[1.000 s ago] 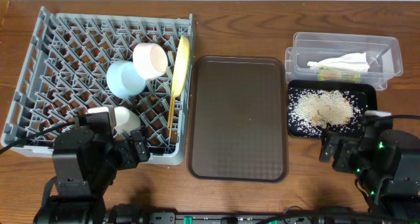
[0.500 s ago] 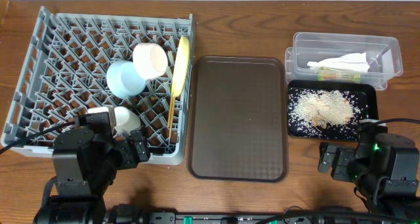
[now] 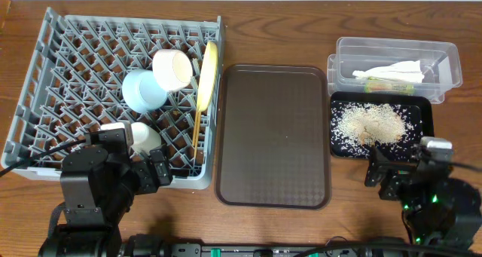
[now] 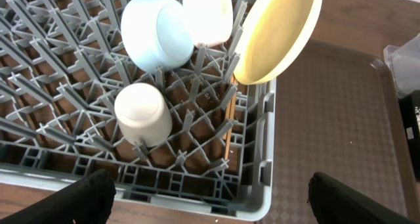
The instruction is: Sort waste into correct bins and load items into the dishwasher
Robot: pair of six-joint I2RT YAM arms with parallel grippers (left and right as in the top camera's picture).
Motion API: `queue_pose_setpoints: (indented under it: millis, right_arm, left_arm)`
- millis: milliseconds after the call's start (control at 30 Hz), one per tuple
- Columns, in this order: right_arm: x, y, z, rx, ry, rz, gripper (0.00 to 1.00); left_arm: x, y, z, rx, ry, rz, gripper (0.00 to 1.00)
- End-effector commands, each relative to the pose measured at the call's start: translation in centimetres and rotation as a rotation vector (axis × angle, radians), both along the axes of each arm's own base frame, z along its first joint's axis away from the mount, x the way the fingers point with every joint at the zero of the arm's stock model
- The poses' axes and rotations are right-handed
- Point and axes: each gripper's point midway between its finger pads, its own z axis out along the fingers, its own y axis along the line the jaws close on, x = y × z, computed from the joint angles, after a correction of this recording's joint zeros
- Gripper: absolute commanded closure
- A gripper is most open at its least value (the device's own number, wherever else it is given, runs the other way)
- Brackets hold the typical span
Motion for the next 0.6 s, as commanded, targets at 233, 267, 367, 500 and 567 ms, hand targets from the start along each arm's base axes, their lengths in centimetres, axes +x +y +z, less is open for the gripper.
queue_pose_setpoints:
  millis: [233,267,367,500,567]
  right_arm:
    - [2.2,1.9,-0.7,-0.006,-0.335,0.088,0.01]
    - [2.4,1.9,-0.7,-0.005,-0.362,0.089,0.01]
    - [2.9,1.9,-0.7,-0.003,-0.451,0.086,0.01]
    - [3.2,1.9,-1.1,-0.034,-0.547,0.088,0.01]
    - [3.3,1.7,-1.2,-0.044,-0.590,0.080,0.01]
  left_arm:
    - [0.0,0.3,-0.3,0.016,0.007,0.005,0.03]
    - [0.0,0.3,-0.3,0.016,0.007,0.005,0.03]
    - [0.0,0.3,-0.3,0.015,0.007,0.005,0.03]
    - [0.0,0.3,-0.3,0.016,0.007,0.005,0.03]
    - [0.0,0.3,-0.3,0.015,0.007,0.005,0.03]
